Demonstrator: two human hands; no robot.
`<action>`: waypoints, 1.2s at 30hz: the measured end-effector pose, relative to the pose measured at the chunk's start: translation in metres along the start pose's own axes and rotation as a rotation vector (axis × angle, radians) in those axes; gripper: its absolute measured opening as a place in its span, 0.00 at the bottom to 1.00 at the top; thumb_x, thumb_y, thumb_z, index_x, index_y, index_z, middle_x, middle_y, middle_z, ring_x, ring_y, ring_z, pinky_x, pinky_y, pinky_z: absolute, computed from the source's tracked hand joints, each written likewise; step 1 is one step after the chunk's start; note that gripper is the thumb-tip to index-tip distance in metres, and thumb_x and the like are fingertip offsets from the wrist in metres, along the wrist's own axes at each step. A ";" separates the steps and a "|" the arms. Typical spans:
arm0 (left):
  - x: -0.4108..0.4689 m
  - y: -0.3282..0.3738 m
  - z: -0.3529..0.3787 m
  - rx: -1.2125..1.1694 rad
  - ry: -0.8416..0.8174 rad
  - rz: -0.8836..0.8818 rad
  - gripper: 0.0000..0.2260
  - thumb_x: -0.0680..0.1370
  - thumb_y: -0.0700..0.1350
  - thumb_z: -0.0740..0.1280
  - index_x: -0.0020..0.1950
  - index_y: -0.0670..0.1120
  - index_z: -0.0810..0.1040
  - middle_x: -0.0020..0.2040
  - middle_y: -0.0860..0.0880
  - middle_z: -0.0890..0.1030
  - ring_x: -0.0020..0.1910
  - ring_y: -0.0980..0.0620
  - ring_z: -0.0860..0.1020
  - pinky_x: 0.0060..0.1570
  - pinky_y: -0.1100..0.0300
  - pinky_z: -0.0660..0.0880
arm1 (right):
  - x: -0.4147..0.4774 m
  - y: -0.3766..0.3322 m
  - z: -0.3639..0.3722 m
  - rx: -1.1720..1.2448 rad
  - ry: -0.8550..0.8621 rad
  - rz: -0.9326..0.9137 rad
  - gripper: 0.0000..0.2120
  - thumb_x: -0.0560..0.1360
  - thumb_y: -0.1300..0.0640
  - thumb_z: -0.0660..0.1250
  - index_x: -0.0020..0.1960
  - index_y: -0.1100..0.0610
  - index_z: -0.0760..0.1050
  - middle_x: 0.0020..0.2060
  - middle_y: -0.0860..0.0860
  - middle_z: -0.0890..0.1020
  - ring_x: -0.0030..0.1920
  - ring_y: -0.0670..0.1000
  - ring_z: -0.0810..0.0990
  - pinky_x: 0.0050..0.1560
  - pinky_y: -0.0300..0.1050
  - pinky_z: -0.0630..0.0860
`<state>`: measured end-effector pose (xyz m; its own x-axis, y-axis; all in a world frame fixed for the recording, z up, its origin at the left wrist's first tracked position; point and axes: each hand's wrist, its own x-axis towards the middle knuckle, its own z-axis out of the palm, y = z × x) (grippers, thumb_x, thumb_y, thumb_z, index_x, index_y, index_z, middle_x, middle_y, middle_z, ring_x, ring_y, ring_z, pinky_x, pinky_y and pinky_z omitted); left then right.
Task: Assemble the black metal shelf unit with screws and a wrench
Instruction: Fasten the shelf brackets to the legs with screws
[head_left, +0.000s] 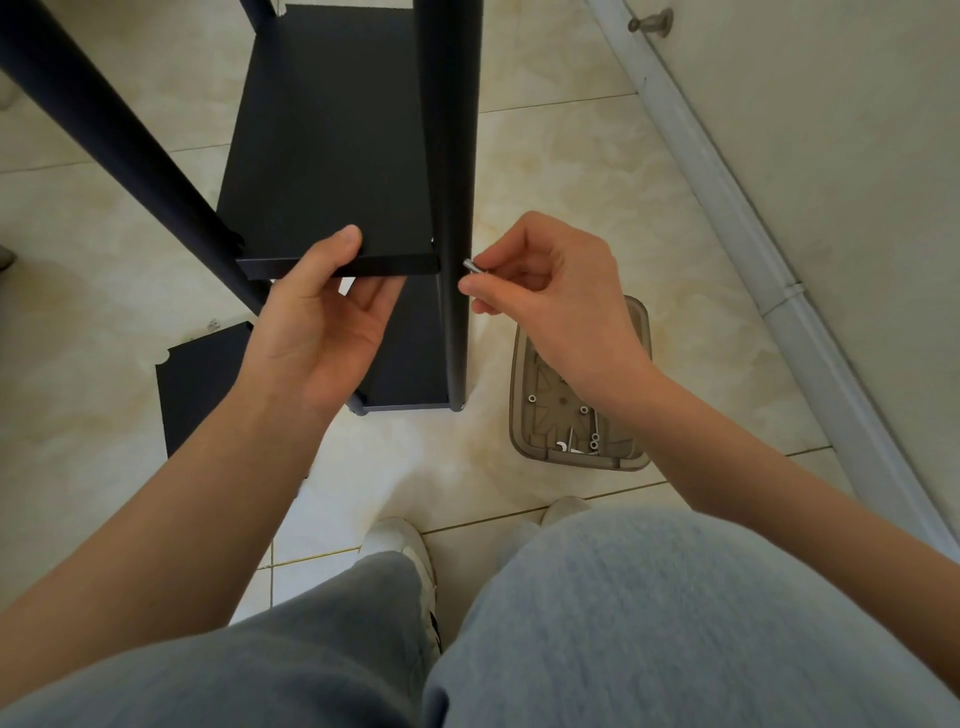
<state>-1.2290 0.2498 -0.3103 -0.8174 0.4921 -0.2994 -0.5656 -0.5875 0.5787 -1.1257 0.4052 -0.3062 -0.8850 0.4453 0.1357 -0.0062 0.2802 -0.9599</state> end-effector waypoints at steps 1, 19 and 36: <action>0.000 0.000 0.000 0.004 -0.002 0.000 0.07 0.75 0.34 0.69 0.52 0.41 0.79 0.54 0.44 0.85 0.60 0.44 0.83 0.56 0.51 0.81 | 0.001 0.000 0.000 -0.013 0.000 -0.003 0.07 0.73 0.62 0.74 0.48 0.63 0.79 0.37 0.48 0.84 0.38 0.45 0.85 0.42 0.34 0.79; -0.001 0.000 0.000 -0.013 0.011 -0.008 0.15 0.76 0.34 0.69 0.61 0.41 0.76 0.56 0.43 0.85 0.60 0.44 0.83 0.56 0.51 0.81 | 0.008 -0.004 -0.002 -0.054 -0.015 0.034 0.06 0.73 0.58 0.75 0.45 0.59 0.80 0.38 0.52 0.84 0.34 0.44 0.81 0.38 0.35 0.77; 0.000 0.002 -0.004 -0.015 0.006 -0.005 0.14 0.75 0.34 0.70 0.60 0.41 0.76 0.57 0.43 0.84 0.61 0.44 0.82 0.56 0.51 0.81 | 0.002 -0.006 -0.001 -0.203 -0.011 -0.030 0.04 0.75 0.57 0.73 0.49 0.55 0.81 0.39 0.45 0.82 0.40 0.42 0.82 0.46 0.36 0.80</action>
<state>-1.2305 0.2463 -0.3125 -0.8150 0.4912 -0.3073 -0.5715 -0.5942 0.5660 -1.1272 0.4054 -0.2996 -0.8909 0.4250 0.1601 0.0597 0.4592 -0.8863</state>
